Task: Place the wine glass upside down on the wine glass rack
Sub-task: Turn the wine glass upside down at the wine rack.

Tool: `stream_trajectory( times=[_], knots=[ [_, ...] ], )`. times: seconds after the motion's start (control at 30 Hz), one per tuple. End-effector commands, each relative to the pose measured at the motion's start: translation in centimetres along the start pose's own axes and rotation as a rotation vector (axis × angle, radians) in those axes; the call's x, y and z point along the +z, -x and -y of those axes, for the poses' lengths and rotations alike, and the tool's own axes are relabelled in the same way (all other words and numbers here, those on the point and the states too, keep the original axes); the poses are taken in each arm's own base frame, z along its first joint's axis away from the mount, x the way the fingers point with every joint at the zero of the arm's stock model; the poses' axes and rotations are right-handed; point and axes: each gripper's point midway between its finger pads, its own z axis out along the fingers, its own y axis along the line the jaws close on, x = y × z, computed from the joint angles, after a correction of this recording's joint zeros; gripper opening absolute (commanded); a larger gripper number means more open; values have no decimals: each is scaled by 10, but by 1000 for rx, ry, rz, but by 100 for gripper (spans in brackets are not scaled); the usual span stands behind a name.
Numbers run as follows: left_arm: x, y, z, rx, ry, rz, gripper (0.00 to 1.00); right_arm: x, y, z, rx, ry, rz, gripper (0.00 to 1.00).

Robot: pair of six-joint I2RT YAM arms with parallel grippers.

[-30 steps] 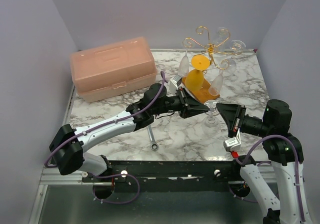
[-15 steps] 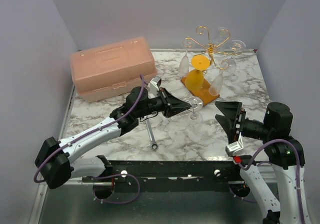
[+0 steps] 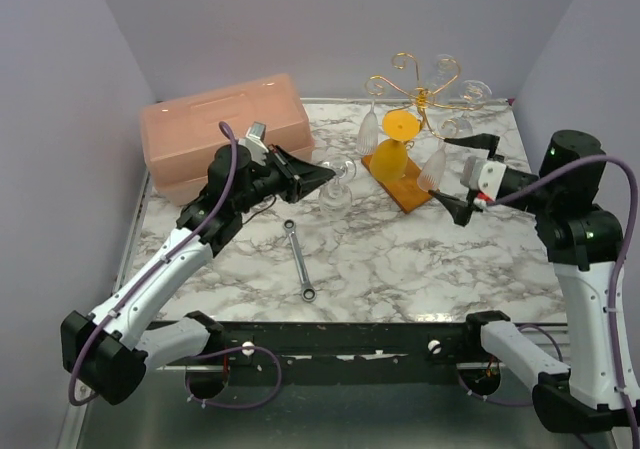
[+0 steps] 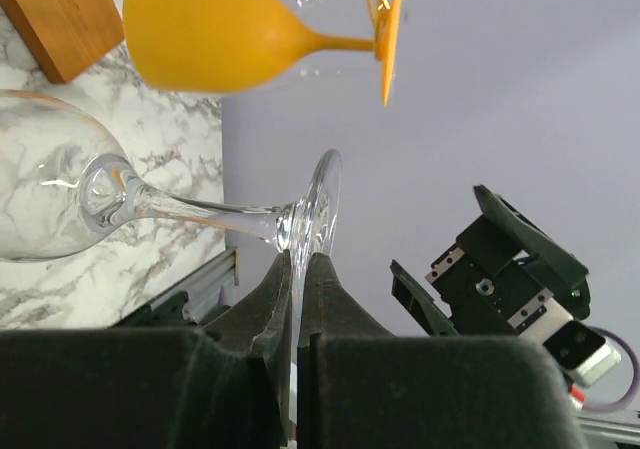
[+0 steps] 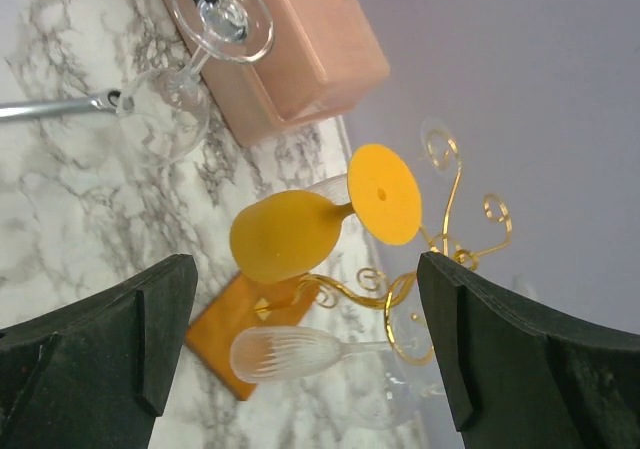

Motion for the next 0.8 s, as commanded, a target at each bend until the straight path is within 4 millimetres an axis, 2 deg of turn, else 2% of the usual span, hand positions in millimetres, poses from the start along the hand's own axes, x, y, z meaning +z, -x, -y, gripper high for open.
stream_trajectory(
  times=[0.0, 0.17, 0.37, 0.47, 0.67, 0.77],
  knots=[
    [-15, 21, 40, 125, -50, 31, 0, 0, -7, 8, 374, -53, -66, 100],
    [-10, 47, 64, 179, -56, 64, 0, 2, -17, 14, 613, -114, -125, 100],
    [-11, 65, 93, 262, -76, 84, 0, -3, -30, 24, 803, -258, -177, 100],
    [-17, 71, 98, 305, -92, 92, 0, 3, -35, 16, 925, -230, -197, 100],
    [-28, 85, 102, 363, -101, 99, 0, 6, -56, -9, 1006, -198, -225, 100],
    [-29, 94, 107, 402, -112, 119, 0, 8, -58, -25, 1048, -149, -219, 100]
  ],
)
